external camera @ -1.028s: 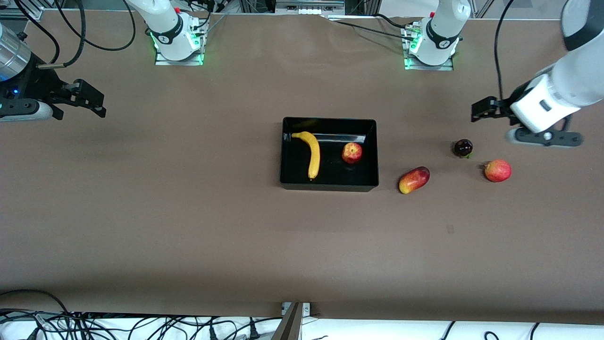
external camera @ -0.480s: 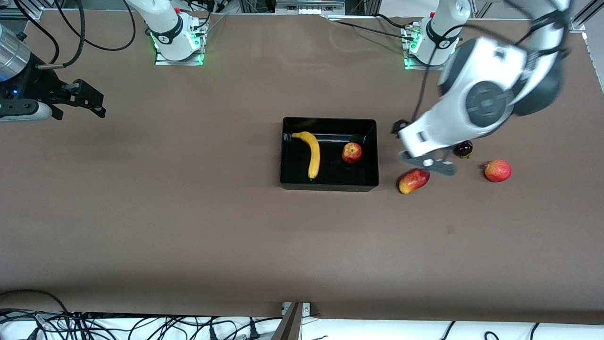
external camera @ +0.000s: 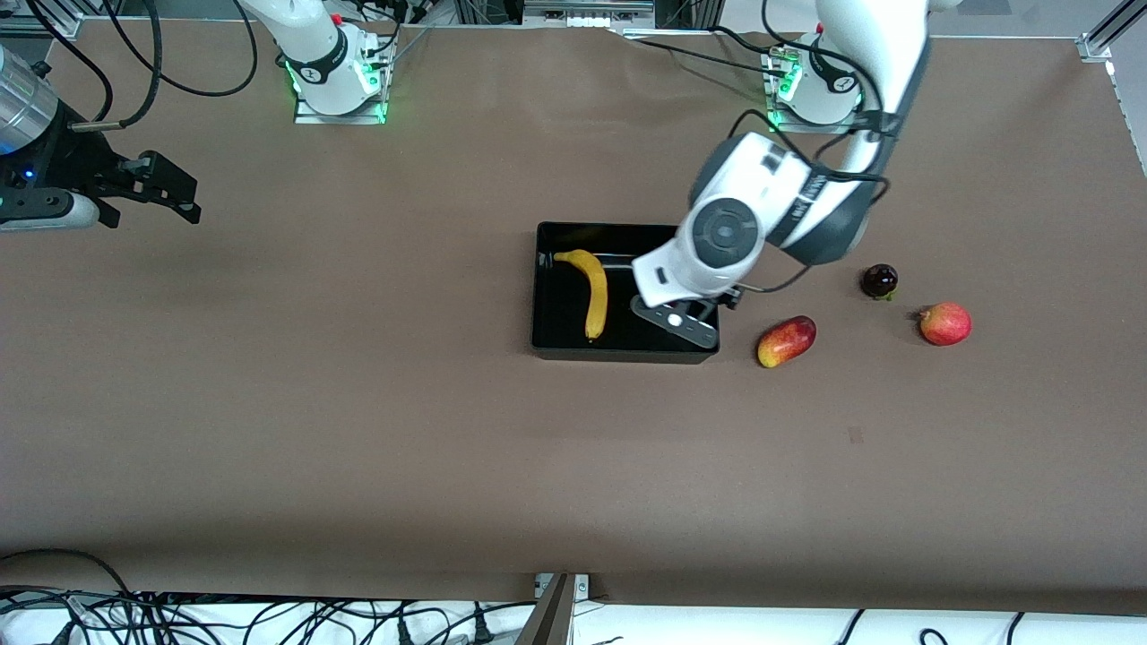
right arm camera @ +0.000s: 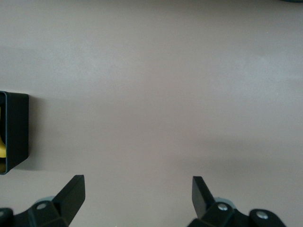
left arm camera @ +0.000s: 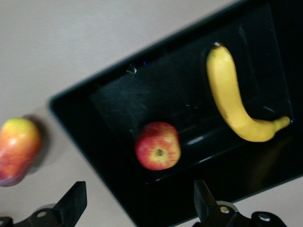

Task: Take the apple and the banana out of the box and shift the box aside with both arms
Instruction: 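Lower the left gripper and grasp the red-yellow apple in the box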

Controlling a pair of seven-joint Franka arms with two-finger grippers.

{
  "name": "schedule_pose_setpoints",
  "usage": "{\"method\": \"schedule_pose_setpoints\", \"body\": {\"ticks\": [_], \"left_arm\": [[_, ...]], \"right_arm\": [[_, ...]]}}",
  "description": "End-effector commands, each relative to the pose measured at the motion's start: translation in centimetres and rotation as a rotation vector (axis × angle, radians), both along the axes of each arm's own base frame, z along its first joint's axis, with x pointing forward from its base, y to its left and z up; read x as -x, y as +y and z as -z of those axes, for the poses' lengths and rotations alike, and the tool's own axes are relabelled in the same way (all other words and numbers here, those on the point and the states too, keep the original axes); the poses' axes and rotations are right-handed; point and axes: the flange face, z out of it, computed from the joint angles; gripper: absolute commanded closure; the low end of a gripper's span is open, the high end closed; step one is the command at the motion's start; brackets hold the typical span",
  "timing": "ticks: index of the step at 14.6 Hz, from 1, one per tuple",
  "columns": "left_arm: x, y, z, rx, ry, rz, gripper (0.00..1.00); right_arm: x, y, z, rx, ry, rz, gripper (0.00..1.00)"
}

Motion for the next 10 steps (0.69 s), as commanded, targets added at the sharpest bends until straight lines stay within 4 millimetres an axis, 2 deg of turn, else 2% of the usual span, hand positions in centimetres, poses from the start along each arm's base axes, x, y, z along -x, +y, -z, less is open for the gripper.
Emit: {"method": "schedule_pose_setpoints", "body": {"ticks": [1,2,5,6,7,9,10], "left_arm": [[-0.4,0.4,0.8,0.008,0.014,0.076,0.0],[-0.4,0.4,1.3,0.018,0.016,0.125,0.0],[-0.1,1.0,2.9,0.001,0.031,0.088,0.0],[0.0,1.2,4.1,0.007,0.018,0.084,0.0],[0.9,1.2,5.7,0.008,-0.001,0.066,0.0],[2.3,0.7,7.3,-0.015,-0.045,-0.078,0.0],[2.6,0.0,8.0,-0.025,-0.071,-0.053,0.0]], "right_arm": [[-0.1,-0.1,-0.4,0.011,-0.001,-0.009,0.0],[-0.1,-0.1,-0.4,0.011,-0.001,-0.008,0.0],[-0.1,-0.1,-0.4,0.011,-0.001,-0.008,0.0],[-0.1,-0.1,-0.5,0.011,-0.002,-0.009,0.0],[-0.1,0.0,-0.5,0.011,-0.005,-0.009,0.0],[-0.1,-0.1,-0.5,0.011,-0.002,-0.009,0.0],[-0.1,-0.1,-0.4,0.011,-0.001,-0.011,0.0]]}}
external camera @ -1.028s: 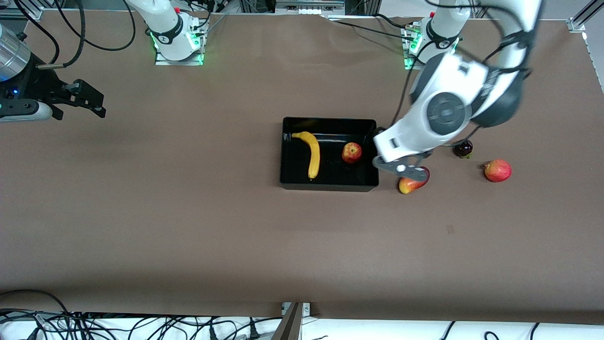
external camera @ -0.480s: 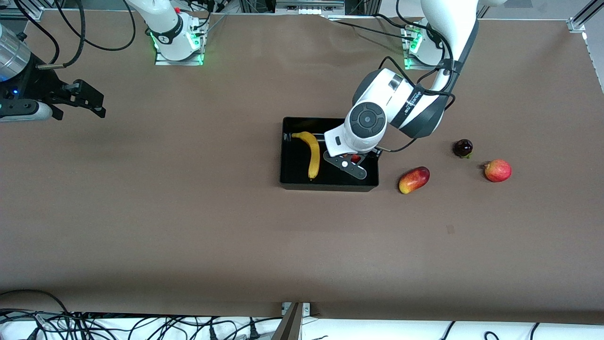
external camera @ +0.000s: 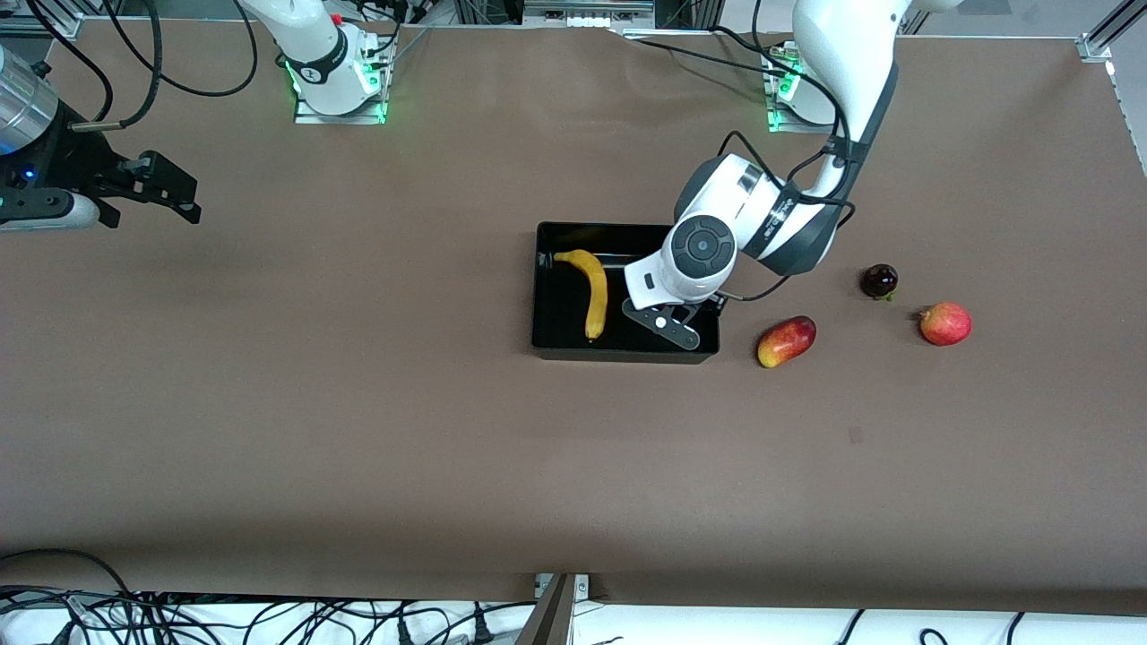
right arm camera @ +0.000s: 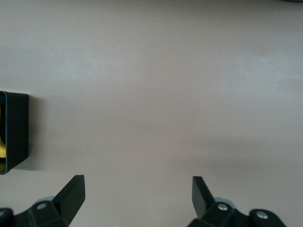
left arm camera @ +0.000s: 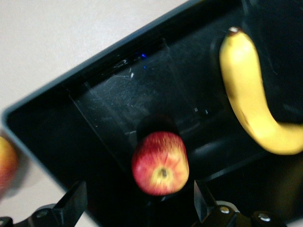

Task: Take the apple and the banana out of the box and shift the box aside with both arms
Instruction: 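Lower the left gripper and grasp the red-yellow apple in the box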

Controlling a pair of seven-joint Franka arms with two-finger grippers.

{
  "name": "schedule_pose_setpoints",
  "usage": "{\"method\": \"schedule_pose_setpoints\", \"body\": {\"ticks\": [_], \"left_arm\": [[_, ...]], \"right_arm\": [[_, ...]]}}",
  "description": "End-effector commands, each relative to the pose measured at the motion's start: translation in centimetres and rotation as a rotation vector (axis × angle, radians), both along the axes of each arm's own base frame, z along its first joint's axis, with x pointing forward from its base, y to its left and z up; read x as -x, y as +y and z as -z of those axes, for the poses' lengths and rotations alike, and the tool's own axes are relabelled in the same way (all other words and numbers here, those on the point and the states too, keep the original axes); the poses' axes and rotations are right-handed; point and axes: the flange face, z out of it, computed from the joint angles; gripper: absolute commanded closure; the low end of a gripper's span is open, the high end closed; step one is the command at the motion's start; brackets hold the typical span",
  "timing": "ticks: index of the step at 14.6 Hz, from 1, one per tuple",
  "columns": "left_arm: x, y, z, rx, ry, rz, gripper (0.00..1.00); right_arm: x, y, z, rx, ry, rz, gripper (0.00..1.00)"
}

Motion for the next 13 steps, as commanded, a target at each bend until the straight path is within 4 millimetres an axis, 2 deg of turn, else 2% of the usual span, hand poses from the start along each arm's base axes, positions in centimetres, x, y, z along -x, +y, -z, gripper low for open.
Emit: {"method": "schedule_pose_setpoints", "body": {"ticks": [1,3,10,11,13], "left_arm": [[1.6,-1.1,2.2,-0.06,-0.073,0.024,0.0],[1.9,-2.0,2.3,-0.113,-0.127,0.207,0.0],[2.2,-2.7,2.1,-0.033,-0.075,0.687,0.0],[2.6,-3.2,2.0,-0.009,-0.064,0.745,0.0],[2.3,-2.7,1.9,0.025,-0.05,0.806,0.0]], "right_arm": [[-0.1,-0.1,-0.4,0.011,-0.001,-0.011,0.0],[0.0,-0.1,-0.4,0.011,0.001,-0.011,0.0],[-0.1,-0.1,-0.4,0.011,-0.001,-0.011,0.0],[-0.1,-0.1,-0.4,0.011,-0.001,-0.009,0.0],[-0.1,-0.1,-0.4,0.011,-0.001,-0.011,0.0]]}}
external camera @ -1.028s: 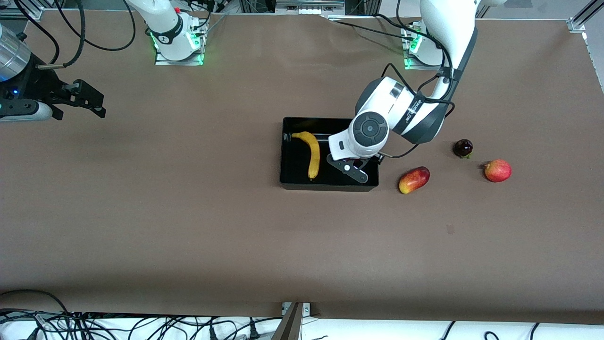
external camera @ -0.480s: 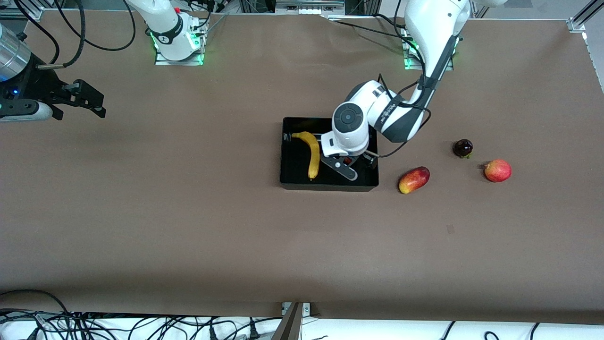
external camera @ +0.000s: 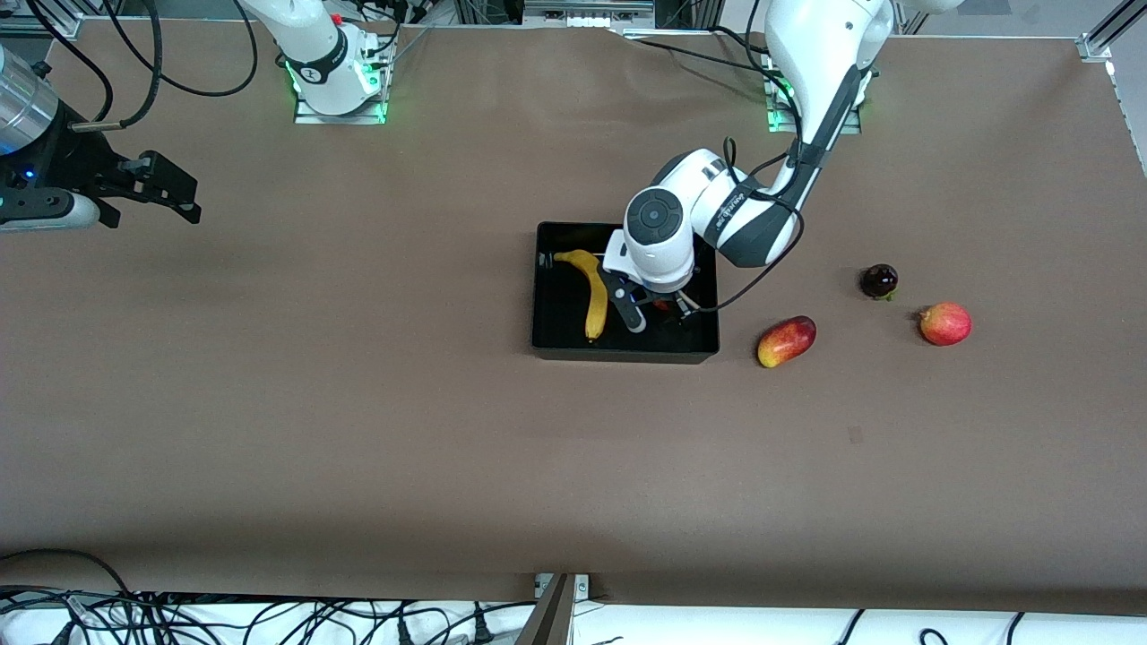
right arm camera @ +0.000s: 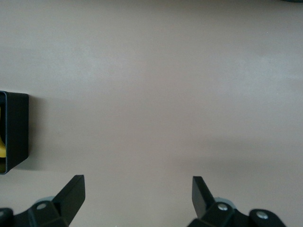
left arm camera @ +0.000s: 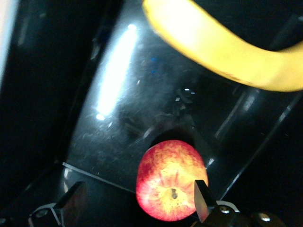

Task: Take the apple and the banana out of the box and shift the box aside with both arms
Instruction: 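Lower the left gripper and grasp the red-yellow apple in the box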

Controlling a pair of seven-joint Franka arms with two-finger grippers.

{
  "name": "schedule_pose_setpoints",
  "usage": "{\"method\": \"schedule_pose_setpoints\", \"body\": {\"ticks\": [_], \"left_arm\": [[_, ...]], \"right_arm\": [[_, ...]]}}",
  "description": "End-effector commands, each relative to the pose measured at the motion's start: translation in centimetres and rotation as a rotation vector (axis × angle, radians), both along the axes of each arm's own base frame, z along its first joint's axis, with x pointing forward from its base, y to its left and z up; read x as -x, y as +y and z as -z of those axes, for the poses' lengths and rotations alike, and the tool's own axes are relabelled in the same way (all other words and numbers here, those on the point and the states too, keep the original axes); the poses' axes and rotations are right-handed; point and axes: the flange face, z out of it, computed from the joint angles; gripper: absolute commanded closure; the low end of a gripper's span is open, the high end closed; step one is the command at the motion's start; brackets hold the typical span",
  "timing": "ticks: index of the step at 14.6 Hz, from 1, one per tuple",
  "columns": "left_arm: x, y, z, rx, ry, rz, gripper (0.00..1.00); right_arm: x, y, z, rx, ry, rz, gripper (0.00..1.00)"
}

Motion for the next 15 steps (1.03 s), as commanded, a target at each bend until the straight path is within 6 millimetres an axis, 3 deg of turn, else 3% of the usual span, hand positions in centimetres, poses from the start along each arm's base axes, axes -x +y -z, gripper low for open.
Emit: {"method": "schedule_pose_setpoints", "body": {"ticks": [1,7,12,14,15], "left_arm": [[0.3,0.1,-0.1,0.032,0.025,0.125,0.0],[2.7,1.5,5.3,0.111,-0.029,0.15,0.0],[2.8,1.6,6.0,0.11,-0.023,0.15,0.0],[2.9,1.6,6.1,0.108,-0.02,0.15,0.55],[2.9,1.6,6.1,0.107,-0.019,0.15,0.69]], "right_arm": [[-0.1,-0.1,-0.5,0.011,-0.001,-0.01,0.0],[-0.1,-0.2,-0.5,0.012,-0.004,-0.009,0.0],[-0.1,-0.2,-0.6,0.012,-0.007,-0.007,0.0],[-0.1,-0.2,-0.5,0.012,-0.004,-0.009,0.0],[-0.1,-0.2,-0.5,0.013,-0.003,-0.009,0.0]]}}
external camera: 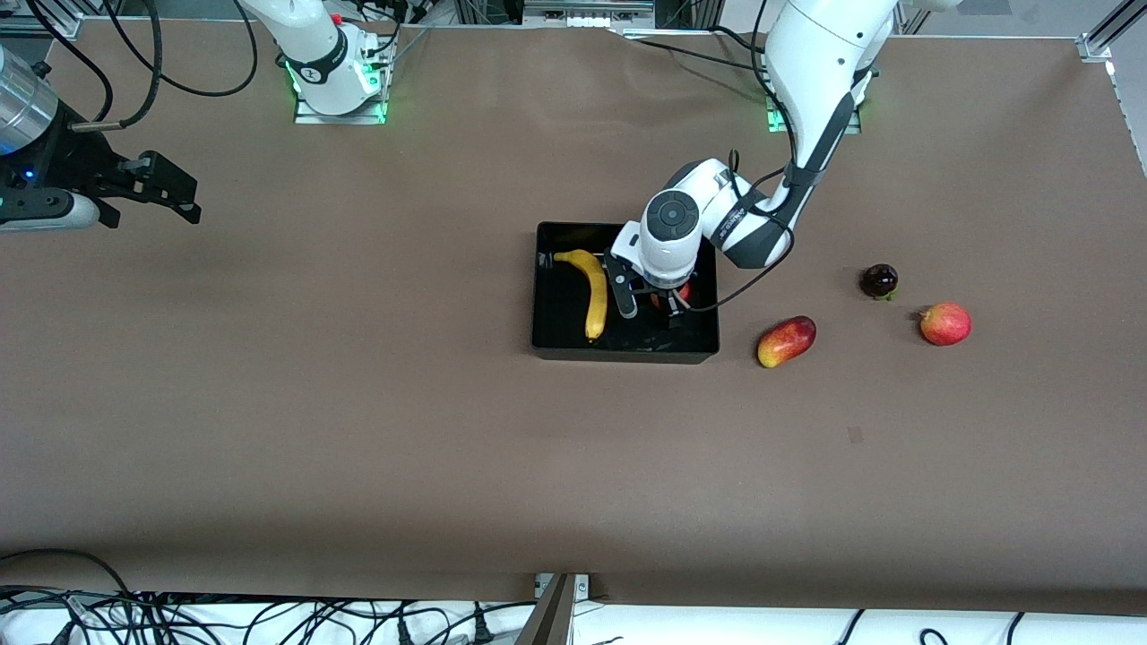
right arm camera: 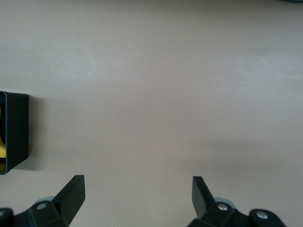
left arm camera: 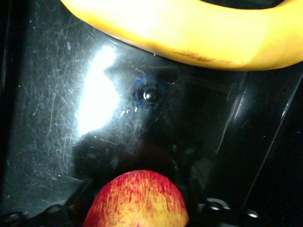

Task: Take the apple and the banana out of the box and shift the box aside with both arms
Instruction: 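Lower the left gripper and grasp the red-yellow apple in the box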

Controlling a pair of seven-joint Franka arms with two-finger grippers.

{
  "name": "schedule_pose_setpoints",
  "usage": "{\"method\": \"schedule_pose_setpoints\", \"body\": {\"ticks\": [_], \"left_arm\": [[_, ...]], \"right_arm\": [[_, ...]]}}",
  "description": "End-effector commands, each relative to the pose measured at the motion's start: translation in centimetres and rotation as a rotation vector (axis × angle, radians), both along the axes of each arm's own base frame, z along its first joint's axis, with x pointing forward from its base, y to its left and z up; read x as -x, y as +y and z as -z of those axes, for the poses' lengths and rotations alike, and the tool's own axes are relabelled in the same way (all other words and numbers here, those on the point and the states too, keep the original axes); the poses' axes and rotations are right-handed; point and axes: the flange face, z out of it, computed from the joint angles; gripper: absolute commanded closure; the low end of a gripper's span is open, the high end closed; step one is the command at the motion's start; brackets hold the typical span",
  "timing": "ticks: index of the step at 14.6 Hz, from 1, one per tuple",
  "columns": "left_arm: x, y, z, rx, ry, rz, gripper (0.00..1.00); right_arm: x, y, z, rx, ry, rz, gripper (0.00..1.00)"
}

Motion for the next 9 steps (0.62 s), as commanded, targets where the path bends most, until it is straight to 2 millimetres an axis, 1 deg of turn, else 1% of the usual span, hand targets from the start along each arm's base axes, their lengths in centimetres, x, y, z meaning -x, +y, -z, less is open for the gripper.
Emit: {"method": "schedule_pose_setpoints", "body": {"ticks": [1,4,5,7,9], "left_arm": [[-0.1,0.2,-0.3,-0.004,-0.015,0.031,0.74],[-0.4,0.0,-1.1,0.0,-0.023,0.029,0.74],[-0.6,-0.1,-1.7,0.004,-0.031,0.027,0.74],[-0.8,-0.1,-3.4,0.006,-0.045,0.025,0.74],[-1.1,-0.3,-5.6,-0.013,-0.033,0.016,0.74]], "right_arm": [[-0.1,-0.2,-0.4,0.013,0.0,-0.007,0.0],[-0.1,-0.2,-0.4,0.013,0.0,-0.007,0.0],[-0.1,-0.2,-0.4,0.013,0.0,-0.009,0.0],[0.0,-0.2,-0.4,0.013,0.001,-0.009,0.0],[-0.1,-0.2,-0.4,0.013,0.0,-0.009,0.0]]}}
